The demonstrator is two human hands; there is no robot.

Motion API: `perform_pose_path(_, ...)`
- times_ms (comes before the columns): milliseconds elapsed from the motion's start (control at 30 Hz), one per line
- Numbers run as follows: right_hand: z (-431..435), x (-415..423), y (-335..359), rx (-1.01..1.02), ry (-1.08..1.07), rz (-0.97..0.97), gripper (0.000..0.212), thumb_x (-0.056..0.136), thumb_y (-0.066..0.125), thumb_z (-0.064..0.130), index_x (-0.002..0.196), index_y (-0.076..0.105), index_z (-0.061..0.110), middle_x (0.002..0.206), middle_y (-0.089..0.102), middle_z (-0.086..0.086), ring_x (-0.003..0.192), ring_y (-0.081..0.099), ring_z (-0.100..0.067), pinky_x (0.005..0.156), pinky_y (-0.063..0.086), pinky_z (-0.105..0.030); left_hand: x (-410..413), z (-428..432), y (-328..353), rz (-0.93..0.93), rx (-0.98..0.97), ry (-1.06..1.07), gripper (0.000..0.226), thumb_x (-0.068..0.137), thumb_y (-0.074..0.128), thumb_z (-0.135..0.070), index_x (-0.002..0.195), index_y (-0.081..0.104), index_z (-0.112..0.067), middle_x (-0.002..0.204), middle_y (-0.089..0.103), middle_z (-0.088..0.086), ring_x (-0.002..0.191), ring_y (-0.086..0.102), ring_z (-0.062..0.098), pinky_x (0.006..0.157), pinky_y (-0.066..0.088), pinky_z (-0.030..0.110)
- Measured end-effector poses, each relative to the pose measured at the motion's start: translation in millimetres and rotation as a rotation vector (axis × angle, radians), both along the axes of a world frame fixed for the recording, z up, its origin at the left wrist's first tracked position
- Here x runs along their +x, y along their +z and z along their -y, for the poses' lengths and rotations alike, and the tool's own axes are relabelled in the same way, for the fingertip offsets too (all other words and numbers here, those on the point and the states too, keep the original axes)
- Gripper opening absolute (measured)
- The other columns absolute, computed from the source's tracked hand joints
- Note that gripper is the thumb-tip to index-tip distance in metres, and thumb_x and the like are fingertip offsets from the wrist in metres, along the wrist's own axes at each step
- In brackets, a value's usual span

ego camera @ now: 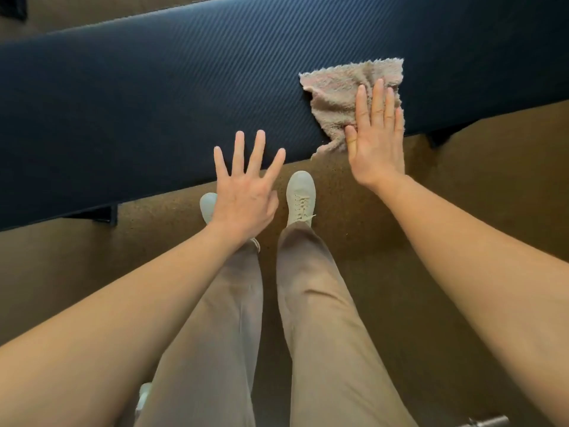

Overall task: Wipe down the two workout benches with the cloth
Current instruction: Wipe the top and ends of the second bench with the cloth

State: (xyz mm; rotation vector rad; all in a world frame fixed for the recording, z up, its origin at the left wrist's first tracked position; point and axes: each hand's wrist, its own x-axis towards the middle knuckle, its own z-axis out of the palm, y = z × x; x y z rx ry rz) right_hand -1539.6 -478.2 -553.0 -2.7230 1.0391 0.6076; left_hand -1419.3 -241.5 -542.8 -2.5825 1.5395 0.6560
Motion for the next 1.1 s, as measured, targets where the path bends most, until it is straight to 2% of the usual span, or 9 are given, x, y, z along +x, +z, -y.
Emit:
perform_pose_path(67,18.2,-14.5,-0.7,-0.002,-0.060,0.008,0.063,0.111,0.019,0.041,0.164,-0.008,0.018,0.172,-0.012,-0.013,0.159,-0.010,-0.031,0.129,-0.002,-0.046,-11.7,12.2,-0.9,0.005,0.013,0.039,0.073,0.097,0.051,-0.040,0.163,0.024,-0.026,0.171,0.009,0.020,0.156,0.006,0.050,0.120,0.015,0.072)
perform_pose_path(233,30.6,-24.5,-4.9,0.019,-0.047,0.055,0.064,0.111,0.022,0.040,0.164,-0.006,0.016,0.172,-0.010,-0.015,0.159,-0.009,-0.033,0.128,-0.003,-0.048,-28.1,32.0,-0.2,-0.002,-0.040,0.005,0.076,0.094,0.054,-0.039,0.163,0.023,-0.030,0.172,0.007,0.020,0.157,0.005,0.047,0.125,0.013,0.063)
perform_pose_path(367,30.7,-24.7,-9.5,0.008,-0.057,0.092,0.066,0.110,0.023,0.040,0.164,-0.005,0.016,0.172,-0.009,-0.016,0.159,-0.008,-0.035,0.128,-0.002,-0.051,-33.6,55.3,-1.2,-0.010,-0.034,0.077,0.078,0.089,0.054,-0.040,0.162,0.027,-0.032,0.171,0.010,0.019,0.157,0.009,0.045,0.125,0.016,0.061)
perform_pose_path(600,30.7,-26.7,-9.9,0.033,-0.067,0.103,0.067,0.109,0.027,0.038,0.165,-0.003,0.015,0.172,-0.008,-0.017,0.159,-0.007,-0.036,0.127,-0.003,-0.051,-37.8,60.6,2.9,-0.069,-0.041,0.154,0.055,0.084,0.055,-0.033,0.139,0.050,-0.030,0.171,0.017,0.015,0.157,0.011,0.043,0.125,0.017,0.061)
perform_pose_path(800,29.2,-25.4,-12.9,0.048,-0.090,0.116,0.068,0.109,0.029,0.039,0.165,-0.002,0.017,0.172,-0.008,-0.017,0.159,-0.008,-0.035,0.127,-0.003,-0.052,-35.5,59.8,5.3,-0.098,-0.039,0.181,0.070,0.083,0.059,-0.035,0.151,0.041,-0.031,0.172,0.014,0.011,0.158,0.009,0.039,0.126,0.014,0.059)
perform_pose_path(967,25.5,-24.5,-13.3,0.058,-0.115,0.119,0.069,0.108,0.030,0.042,0.165,-0.002,0.017,0.172,-0.008,-0.017,0.159,-0.008,-0.036,0.126,-0.004,-0.052,-35.2,59.8,6.0,-0.182,-0.054,0.228,0.057,0.081,0.062,-0.029,0.136,0.049,-0.032,0.173,0.011,0.008,0.159,0.003,0.037,0.128,0.008,0.057)
perform_pose_path(1100,23.5,-24.3,-11.7,0.082,-0.128,0.113,0.072,0.106,0.027,0.049,0.165,-0.001,0.020,0.171,-0.010,-0.018,0.158,-0.010,-0.036,0.127,-0.003,-0.055,-33.0,57.3,5.6,-0.171,-0.032,0.209,0.078,0.082,0.063,-0.033,0.156,0.036,-0.034,0.174,0.006,0.006,0.160,0.002,0.036,0.128,0.008,0.056)
